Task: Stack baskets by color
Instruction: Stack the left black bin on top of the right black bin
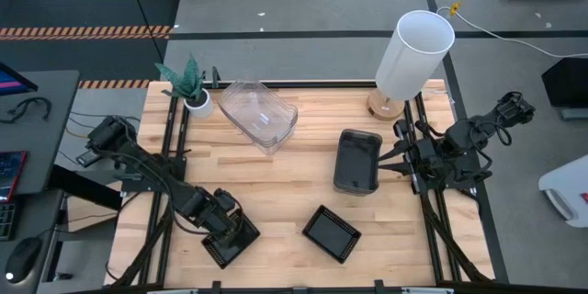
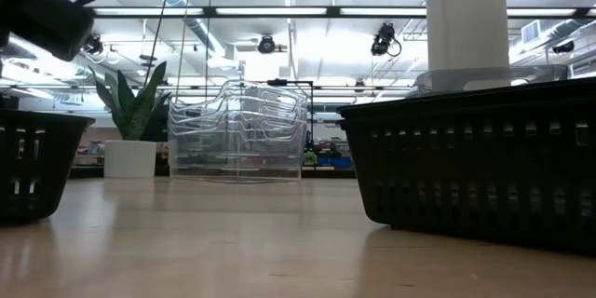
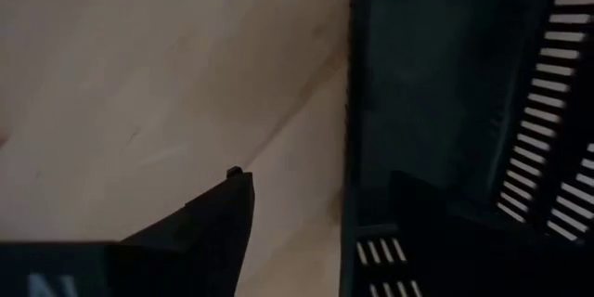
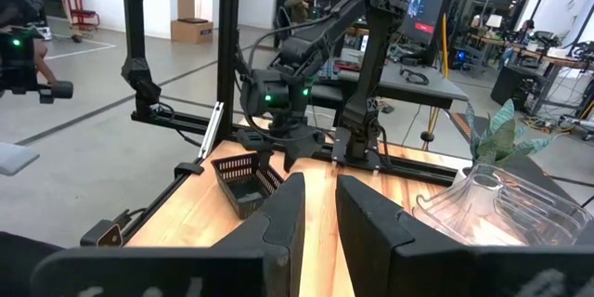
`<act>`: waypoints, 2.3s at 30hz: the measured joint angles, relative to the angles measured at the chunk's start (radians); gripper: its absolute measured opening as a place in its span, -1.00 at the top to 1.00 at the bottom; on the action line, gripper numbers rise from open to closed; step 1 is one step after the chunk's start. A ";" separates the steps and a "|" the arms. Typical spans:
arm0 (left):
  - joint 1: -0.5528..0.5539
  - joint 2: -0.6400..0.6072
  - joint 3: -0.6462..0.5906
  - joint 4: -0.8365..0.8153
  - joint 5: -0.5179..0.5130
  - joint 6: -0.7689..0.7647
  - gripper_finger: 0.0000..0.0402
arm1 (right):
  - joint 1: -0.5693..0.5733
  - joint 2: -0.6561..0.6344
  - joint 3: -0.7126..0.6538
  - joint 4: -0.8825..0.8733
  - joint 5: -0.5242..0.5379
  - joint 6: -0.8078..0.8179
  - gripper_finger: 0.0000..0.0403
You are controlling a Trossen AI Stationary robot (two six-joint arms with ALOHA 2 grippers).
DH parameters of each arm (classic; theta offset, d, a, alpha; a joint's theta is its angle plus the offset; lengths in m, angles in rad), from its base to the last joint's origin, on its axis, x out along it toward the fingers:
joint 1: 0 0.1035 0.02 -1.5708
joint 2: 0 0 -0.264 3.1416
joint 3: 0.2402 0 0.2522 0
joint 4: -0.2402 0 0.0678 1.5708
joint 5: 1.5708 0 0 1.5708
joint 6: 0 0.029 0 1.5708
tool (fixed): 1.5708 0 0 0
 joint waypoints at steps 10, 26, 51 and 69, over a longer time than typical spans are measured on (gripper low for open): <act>0.000 0.000 -0.005 0.020 -0.039 0.007 0.02 | 0.000 0.000 0.000 0.001 0.000 0.000 0.65; 0.000 0.000 -0.005 0.020 -0.149 0.068 0.84 | 0.000 0.000 0.000 0.001 0.000 0.000 0.65; 0.177 0.000 0.249 0.062 -0.277 0.492 0.93 | 0.000 0.000 0.000 0.017 0.000 -0.008 0.65; 0.302 0.027 0.381 0.423 -0.368 0.923 0.93 | 0.000 0.000 0.000 0.022 0.000 -0.018 0.65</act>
